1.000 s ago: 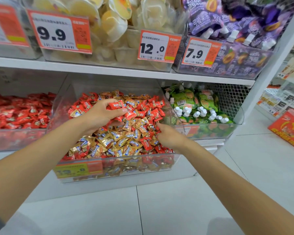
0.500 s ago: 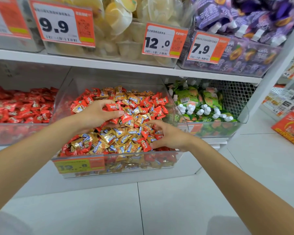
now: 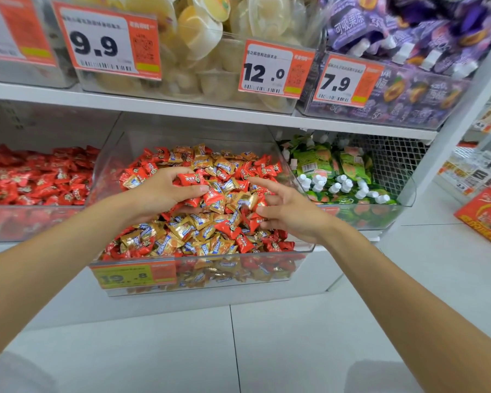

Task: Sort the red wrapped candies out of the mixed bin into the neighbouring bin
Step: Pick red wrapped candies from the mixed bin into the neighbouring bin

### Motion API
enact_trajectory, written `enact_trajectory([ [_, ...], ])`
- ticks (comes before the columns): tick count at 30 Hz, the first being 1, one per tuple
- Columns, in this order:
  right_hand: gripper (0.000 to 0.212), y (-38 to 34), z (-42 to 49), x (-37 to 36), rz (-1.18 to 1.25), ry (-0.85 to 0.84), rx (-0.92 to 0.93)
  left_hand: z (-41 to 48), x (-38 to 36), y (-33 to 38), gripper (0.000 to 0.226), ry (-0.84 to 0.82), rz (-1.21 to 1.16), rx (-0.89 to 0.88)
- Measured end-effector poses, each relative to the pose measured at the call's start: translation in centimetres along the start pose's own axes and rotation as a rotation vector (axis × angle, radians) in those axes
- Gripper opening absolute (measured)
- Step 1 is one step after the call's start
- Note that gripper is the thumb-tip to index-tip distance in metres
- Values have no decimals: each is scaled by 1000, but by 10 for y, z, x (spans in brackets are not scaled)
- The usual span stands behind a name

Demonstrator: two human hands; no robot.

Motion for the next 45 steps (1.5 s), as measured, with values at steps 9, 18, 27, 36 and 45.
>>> enact_trajectory([
  [9,15,13,7,-14,-607,27,172,-6,5,3,35,38,11,3],
  [18,34,-5,7,-8,-526,42,223,4,11,-3,57,6,26,-11],
  [27,31,17,7,-24,-676,-118,193,1,9,-5,61,11,46,8],
  [36,7,1,10,-20,-498,-38,285,0,11,-6,71,41,85,-9],
  [45,19,7,6,-37,-526,-112,255,-1,17,-6,63,40,86,-20],
])
Point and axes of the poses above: each hand's wrist, its own z-axis towards the middle knuckle, its own x-axis out of the back of the hand, y = z × x, the point moved 7 cm from there along z, towards the middle knuckle, and after that the axes turned 10 degrees about y, right-handed, at the moved point
